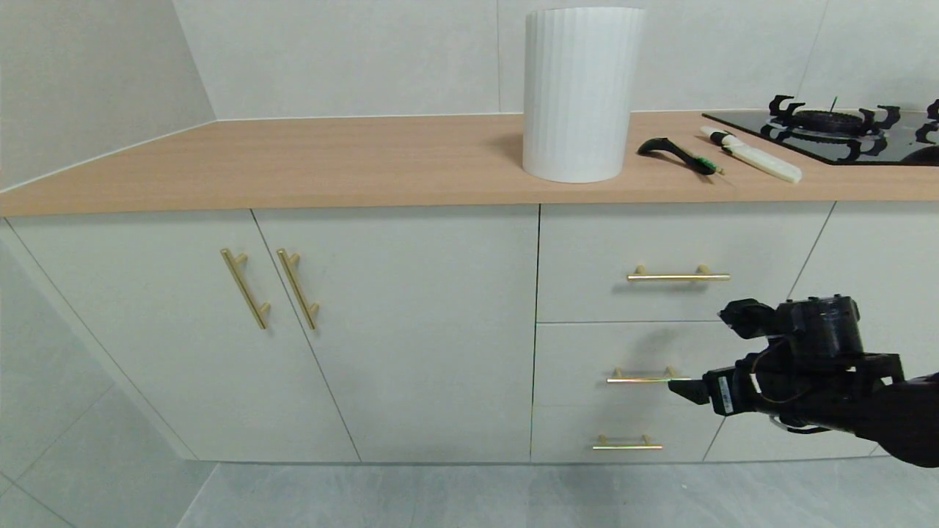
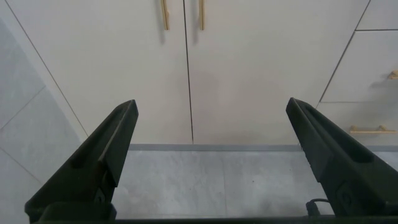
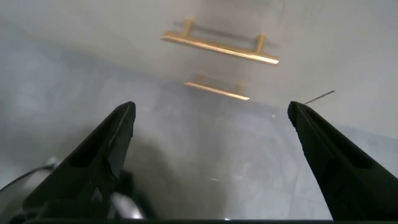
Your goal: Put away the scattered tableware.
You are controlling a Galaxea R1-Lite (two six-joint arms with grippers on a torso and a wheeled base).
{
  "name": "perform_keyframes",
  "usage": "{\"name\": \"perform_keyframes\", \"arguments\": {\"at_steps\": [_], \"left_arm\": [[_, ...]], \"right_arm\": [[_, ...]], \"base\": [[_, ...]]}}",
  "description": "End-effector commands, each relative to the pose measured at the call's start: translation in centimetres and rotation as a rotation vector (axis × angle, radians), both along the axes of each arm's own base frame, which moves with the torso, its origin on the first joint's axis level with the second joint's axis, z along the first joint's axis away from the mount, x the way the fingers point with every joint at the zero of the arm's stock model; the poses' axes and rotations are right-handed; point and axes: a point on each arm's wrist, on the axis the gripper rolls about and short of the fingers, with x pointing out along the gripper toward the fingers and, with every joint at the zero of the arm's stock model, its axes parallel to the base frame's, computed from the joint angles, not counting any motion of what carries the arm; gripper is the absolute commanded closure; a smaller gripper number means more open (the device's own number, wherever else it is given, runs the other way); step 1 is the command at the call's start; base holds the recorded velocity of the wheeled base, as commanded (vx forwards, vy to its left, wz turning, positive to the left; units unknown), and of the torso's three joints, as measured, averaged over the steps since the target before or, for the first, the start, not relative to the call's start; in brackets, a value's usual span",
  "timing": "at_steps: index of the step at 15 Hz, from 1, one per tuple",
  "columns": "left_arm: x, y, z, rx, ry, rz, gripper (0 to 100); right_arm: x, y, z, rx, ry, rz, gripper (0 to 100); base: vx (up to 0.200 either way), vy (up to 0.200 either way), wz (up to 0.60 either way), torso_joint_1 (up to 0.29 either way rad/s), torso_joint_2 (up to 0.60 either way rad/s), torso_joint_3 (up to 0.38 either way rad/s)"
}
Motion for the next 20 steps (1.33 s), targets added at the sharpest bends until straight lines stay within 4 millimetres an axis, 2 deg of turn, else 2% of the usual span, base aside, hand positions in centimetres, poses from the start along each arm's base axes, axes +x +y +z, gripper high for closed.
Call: {"name": "perform_keyframes", "arguments": {"at_steps": [1,5,7,16,20], "left_arm": [[0.0,0.0,0.0,0.000,0.002,0.001,0],[0.0,0.0,0.0,0.000,0.002,0.001,0],[0.0,0.0,0.0,0.000,0.002,0.001,0],[0.0,0.0,0.0,0.000,0.002,0.001,0],[0.0,0.0,0.0,0.000,0.002,0.001,0]], "right_arm": [[2.7,0.4,-4.6,-0.040,0.028,-0.059,0],[4.7,0.7,-7.6,-0.009,-0.030,-0.150,0],[5.5,0.9,-8.3,0.016,-0.058,-0.182,0],[7.9,1.5,-10.5,0.032,-0.130,-0.276,0],[7.9,1.5,-11.1,0.026,-0.115,-0.283,0]], "base": [[0.000,0.000,0.00,0.000,0.00,0.000],[0.000,0.000,0.00,0.000,0.00,0.000],[0.000,0.000,0.00,0.000,0.00,0.000],[0.000,0.000,0.00,0.000,0.00,0.000],[0.000,0.000,0.00,0.000,0.00,0.000]]}}
